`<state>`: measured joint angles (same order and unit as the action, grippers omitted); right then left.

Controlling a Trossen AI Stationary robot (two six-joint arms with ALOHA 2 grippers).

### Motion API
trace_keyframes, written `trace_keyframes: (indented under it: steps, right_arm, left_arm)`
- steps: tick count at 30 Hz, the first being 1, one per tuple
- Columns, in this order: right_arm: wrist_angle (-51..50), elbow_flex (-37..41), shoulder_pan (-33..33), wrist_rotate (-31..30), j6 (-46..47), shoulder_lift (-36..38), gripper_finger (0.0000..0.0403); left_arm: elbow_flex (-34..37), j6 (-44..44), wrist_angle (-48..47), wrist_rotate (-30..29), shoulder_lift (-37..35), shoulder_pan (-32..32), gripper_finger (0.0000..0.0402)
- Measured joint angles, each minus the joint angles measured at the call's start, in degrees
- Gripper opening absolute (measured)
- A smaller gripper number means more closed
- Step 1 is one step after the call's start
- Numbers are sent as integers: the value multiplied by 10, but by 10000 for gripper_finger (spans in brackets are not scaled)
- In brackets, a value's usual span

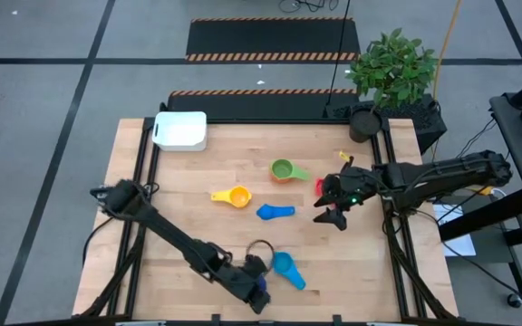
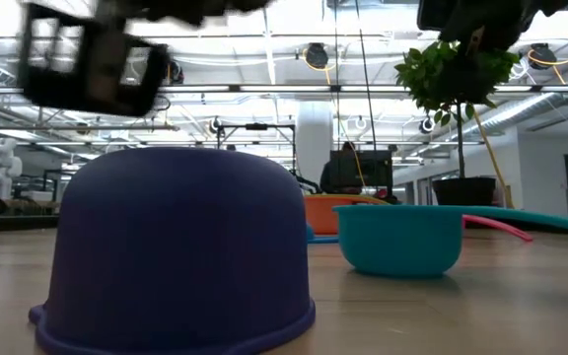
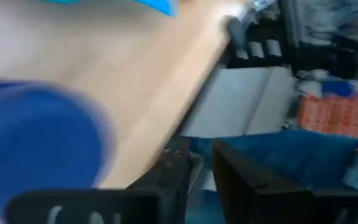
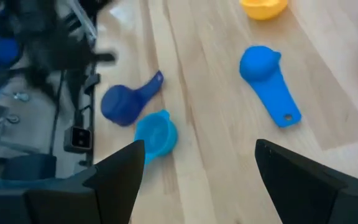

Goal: Nest measuring cups in basket
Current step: Stack the dark blue measuring cup into the light green measuring cup

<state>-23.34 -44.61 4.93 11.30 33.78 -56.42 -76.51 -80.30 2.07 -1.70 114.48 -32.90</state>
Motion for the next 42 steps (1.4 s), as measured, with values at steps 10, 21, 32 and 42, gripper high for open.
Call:
trace_keyframes:
  steps: [10, 21, 32, 42]
  right_arm:
    - [-6, 0, -4, 9, -5, 4, 297]
    - [3, 0, -4, 5, 5, 4, 297]
    - [114, -2, -20, 20, 142, -57, 297]
    - [119, -150, -19, 55, 93, -210, 297]
  left_arm:
    - [3, -4, -175, 3, -17, -9, 40]
    - [3, -25, -510, 24, -82, -5, 40]
    - [3, -77, -671, 42, -166, -5, 40]
    - [15, -260, -825, 45, -268, 5, 40]
